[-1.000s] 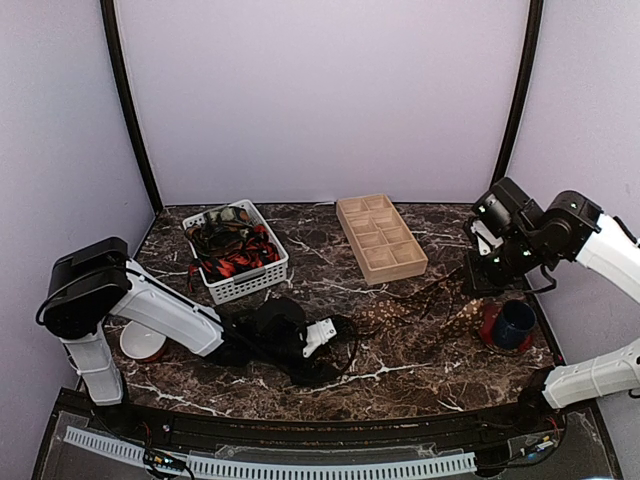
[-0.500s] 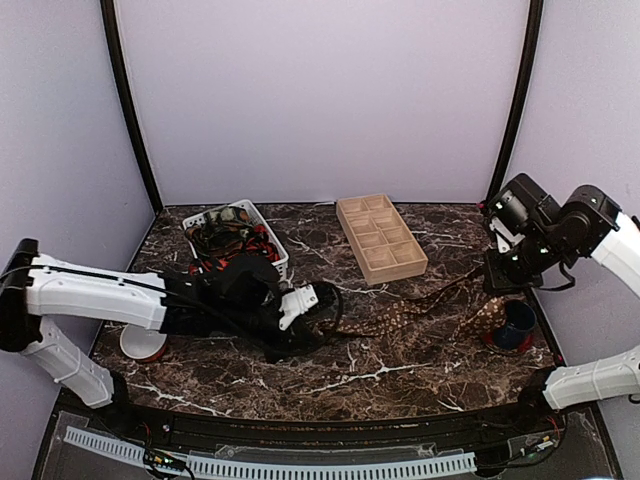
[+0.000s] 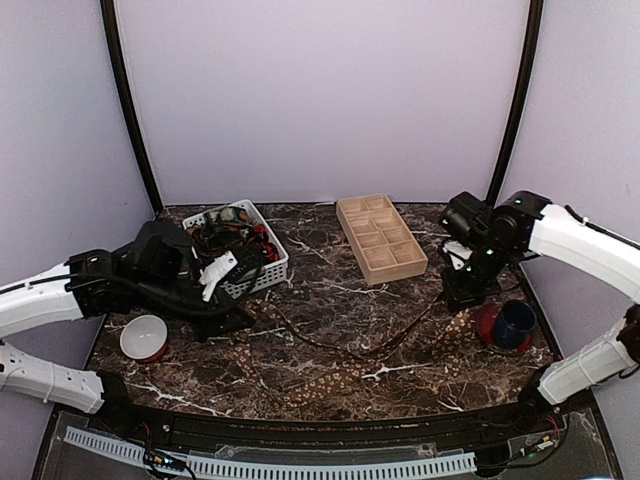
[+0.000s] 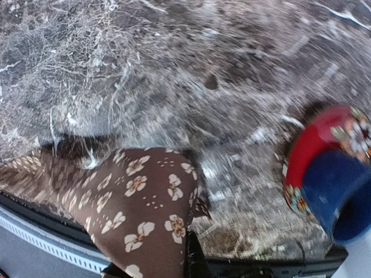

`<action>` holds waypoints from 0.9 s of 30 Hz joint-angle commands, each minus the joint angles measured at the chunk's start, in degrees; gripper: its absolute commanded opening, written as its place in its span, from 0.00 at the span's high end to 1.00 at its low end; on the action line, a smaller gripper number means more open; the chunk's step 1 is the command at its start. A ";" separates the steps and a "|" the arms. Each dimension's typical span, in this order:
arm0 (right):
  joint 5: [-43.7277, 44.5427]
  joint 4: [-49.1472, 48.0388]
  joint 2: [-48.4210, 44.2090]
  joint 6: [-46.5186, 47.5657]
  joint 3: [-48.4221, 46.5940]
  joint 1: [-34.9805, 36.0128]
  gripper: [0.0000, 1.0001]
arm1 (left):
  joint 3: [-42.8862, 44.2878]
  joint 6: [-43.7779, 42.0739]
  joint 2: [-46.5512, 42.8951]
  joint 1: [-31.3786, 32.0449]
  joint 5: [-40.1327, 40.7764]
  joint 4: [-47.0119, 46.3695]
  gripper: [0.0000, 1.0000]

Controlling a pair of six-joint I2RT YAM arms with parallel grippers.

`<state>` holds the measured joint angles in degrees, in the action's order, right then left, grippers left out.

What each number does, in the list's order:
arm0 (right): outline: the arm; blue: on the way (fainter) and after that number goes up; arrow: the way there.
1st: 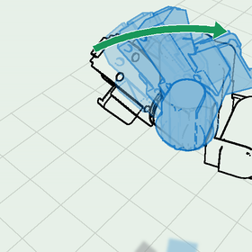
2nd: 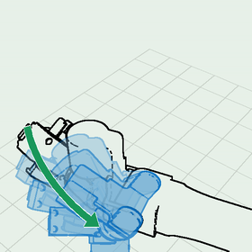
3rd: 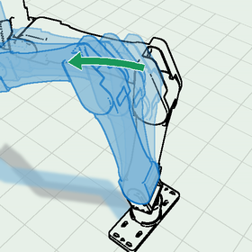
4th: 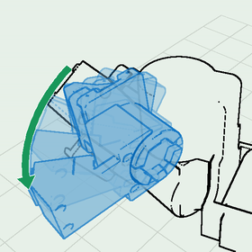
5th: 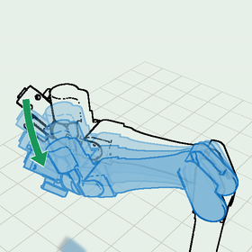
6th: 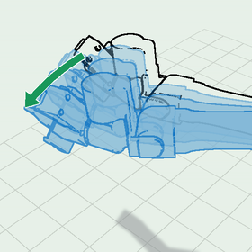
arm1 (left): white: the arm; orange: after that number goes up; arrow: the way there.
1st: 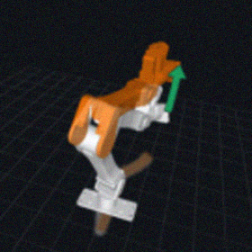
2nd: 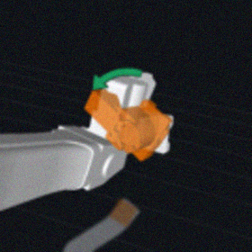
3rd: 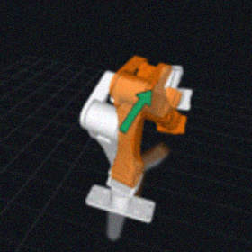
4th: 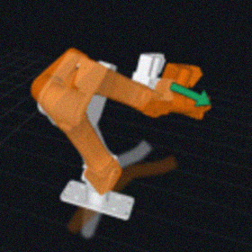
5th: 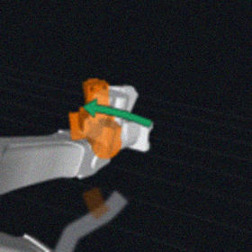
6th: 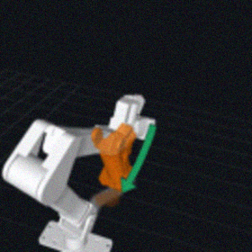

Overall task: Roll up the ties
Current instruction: Put down the tie at the center of the board.

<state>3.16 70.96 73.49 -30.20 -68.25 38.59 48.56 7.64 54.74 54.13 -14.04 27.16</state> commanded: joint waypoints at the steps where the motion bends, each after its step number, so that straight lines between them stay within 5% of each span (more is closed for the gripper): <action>1: -4.10 -9.93 6.30 5.43 -0.14 -1.17 1.00 | 7.11 -7.61 15.06 -1.06 2.04 12.78 0.99; 5: -7.82 -14.21 9.36 8.05 3.20 -5.22 1.00 | 11.14 -13.71 22.61 -5.08 2.43 17.25 0.99; 9: -8.71 -15.24 11.38 9.95 6.53 -6.78 1.00 | 11.59 -17.67 21.69 -14.58 -7.94 17.14 0.99; 15: -11.10 -16.57 15.64 11.38 8.13 -7.19 1.00 | 11.34 -24.31 27.63 -16.53 -16.09 21.52 1.00; 20: -11.08 -16.55 17.15 12.05 8.09 -8.73 0.99 | 11.97 -25.62 30.95 -16.48 -8.42 22.05 0.99; 24: -10.72 -15.68 19.25 12.20 5.94 -9.32 0.73 | 12.38 -24.60 32.29 -16.57 4.26 21.68 0.82; 27: -11.30 -14.98 18.81 11.31 2.86 -9.46 0.51 | 15.10 -23.11 32.20 -16.53 6.68 22.36 0.65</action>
<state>-7.46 55.57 92.25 -18.33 -61.47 29.56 60.10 -16.03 87.22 37.63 -14.83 47.48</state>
